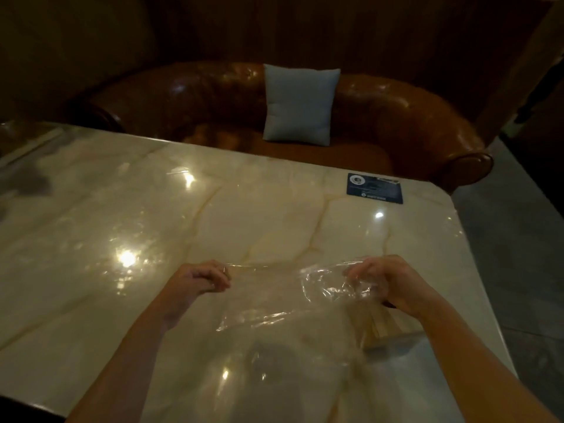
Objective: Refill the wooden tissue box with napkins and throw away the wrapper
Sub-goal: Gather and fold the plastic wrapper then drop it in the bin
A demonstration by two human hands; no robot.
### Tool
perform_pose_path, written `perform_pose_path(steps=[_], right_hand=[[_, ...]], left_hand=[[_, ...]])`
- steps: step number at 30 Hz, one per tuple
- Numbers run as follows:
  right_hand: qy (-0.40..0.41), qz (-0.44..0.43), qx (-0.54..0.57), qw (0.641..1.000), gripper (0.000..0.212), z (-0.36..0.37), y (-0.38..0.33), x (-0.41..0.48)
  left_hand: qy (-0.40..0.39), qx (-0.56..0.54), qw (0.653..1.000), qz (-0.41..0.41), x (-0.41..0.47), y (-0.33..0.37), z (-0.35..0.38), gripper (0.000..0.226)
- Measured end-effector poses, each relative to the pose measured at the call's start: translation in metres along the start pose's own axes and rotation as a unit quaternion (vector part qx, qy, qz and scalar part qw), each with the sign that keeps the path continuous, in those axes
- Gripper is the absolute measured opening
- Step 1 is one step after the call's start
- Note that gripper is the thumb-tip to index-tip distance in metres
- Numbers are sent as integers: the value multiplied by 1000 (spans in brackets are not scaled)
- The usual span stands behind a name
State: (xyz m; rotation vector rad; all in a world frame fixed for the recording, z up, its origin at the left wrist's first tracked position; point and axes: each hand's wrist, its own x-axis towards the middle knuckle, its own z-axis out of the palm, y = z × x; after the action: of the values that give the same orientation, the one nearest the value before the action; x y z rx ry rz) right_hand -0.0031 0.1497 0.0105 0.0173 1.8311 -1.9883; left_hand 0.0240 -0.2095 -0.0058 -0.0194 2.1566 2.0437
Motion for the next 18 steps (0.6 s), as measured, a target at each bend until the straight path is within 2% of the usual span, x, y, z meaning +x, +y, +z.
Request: perform_pose_path(steps=[3, 4, 5, 9, 12, 16, 18], right_hand=[[29, 0, -37, 999, 15, 0, -1, -4], [45, -10, -66, 997, 10, 2, 0, -4], [59, -21, -86, 994, 14, 4, 0, -4], [96, -62, -93, 989, 63, 5, -2, -3], [104, -68, -121, 985, 80, 2, -7, 0], [116, -71, -180, 974, 73, 1, -13, 4], [116, -75, -259, 956, 68, 0, -17, 5]], left_hand=[[-13, -66, 997, -36, 1, 2, 0, 24], [-12, -67, 997, -42, 0, 3, 2, 19], [-7, -55, 997, -44, 0, 4, 5, 14], [18, 10, 999, -31, 3, 11, 16, 30], [14, -6, 1000, -4, 4, 18, 18, 37], [6, 3, 998, 57, 6, 32, 17, 36], [8, 37, 995, 92, 5, 43, 18, 33]])
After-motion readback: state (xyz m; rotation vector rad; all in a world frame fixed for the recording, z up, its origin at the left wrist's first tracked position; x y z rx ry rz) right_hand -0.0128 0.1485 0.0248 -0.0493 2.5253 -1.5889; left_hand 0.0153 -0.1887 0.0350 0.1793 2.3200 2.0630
